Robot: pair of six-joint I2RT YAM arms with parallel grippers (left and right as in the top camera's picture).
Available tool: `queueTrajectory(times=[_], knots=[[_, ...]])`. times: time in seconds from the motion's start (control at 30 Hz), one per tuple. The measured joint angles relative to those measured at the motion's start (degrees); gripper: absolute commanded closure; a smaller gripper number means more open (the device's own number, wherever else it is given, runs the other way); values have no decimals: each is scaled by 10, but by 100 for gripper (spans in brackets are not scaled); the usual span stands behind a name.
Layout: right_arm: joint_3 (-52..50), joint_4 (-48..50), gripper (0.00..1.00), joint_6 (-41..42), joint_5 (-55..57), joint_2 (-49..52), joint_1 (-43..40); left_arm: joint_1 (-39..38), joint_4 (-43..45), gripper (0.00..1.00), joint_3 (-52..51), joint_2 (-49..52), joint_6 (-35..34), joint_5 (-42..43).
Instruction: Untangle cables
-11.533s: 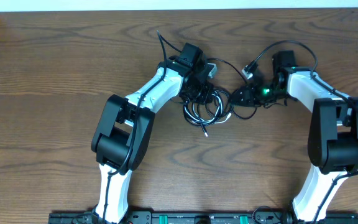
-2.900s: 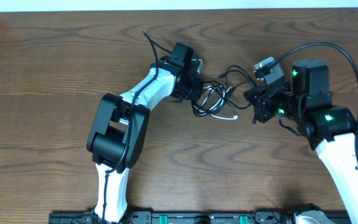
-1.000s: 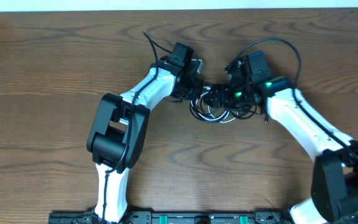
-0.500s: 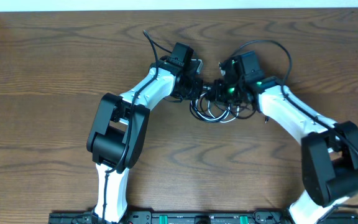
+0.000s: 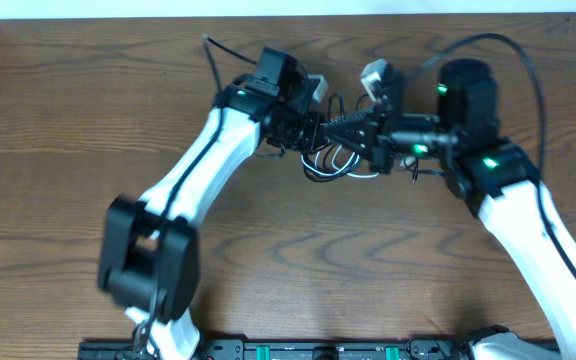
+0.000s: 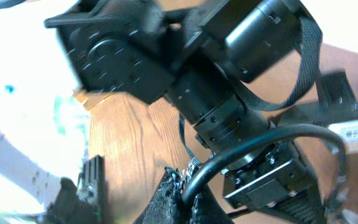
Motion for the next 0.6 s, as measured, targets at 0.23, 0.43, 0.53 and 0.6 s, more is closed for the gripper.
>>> queueTrajectory(times=[0.23, 0.43, 0.53, 0.6], knots=[[0, -1, 99, -101, -24, -91, 0, -1, -46, 92, 1, -80, 0, -3], [-1, -6, 99, -139, -28, -154, -25, -1, -96, 92, 1, -75, 0, -32], [-1, -3, 99, -145, -23, -184, -49, -2, -111, 93, 1, -74, 2, -60], [-1, 3, 99, -148, -15, -210, -66, 0, -119, 93, 1, -70, 2, -81]])
